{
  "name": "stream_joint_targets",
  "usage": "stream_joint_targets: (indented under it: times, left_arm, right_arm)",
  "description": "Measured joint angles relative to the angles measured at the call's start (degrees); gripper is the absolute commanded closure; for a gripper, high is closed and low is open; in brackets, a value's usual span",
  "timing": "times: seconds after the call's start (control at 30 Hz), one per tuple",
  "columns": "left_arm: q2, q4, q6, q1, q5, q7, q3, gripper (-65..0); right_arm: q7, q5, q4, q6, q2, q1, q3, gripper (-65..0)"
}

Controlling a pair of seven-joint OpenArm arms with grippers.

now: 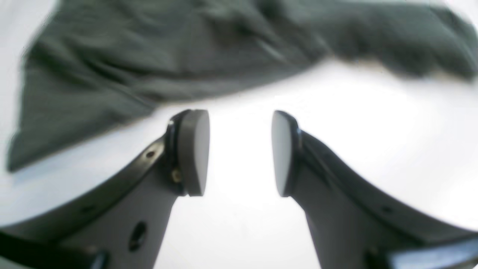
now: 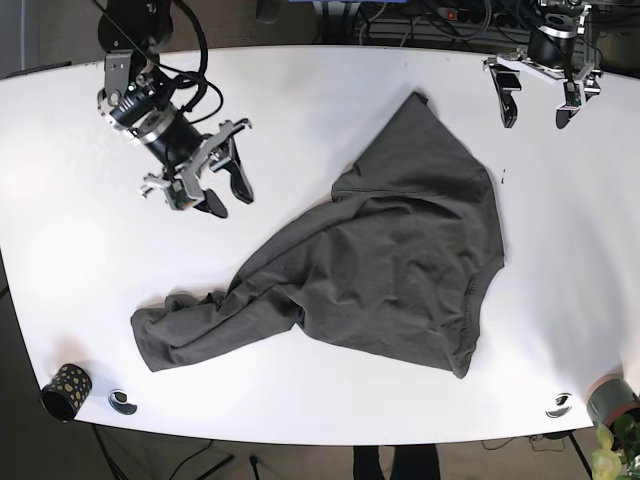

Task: Fold the T-shirt properly
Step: 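Lower the right gripper and grasp the grey shirt's crumpled middle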

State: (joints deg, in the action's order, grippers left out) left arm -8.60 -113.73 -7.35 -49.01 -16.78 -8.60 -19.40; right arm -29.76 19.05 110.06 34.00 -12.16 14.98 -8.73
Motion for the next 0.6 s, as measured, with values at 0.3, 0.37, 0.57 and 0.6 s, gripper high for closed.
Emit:
stream_joint_targets:
  times: [0.3,0.37,0.57,0.6]
  left_arm:
    - [0.2,0.0,0.2,1.4,0.0,-3.5,-0.2,-49.7]
    - [0.1,0.0,0.3,1.2,0.0,-3.9,-0.3,-49.7]
    - [0.2,0.0,0.2,1.4,0.0,-3.7,-0.3,-49.7]
    - [0.2,0.0,0.2,1.4,0.0,-3.9,-0.3,-49.7]
  right_arm:
    - [-9.0,-0.5,-7.0,3.69,0.0,-15.3,12.0,-27.0]
    - [-10.3,-0.4,-9.2,4.17,0.1,-18.4,15.8,-27.0]
    - [-11.0,0.2,-17.1,4.33,0.1,-25.6,25.2,-27.1]
    - [-11.3,0.3,-18.8,4.13,0.1,-26.9,27.1,-27.1]
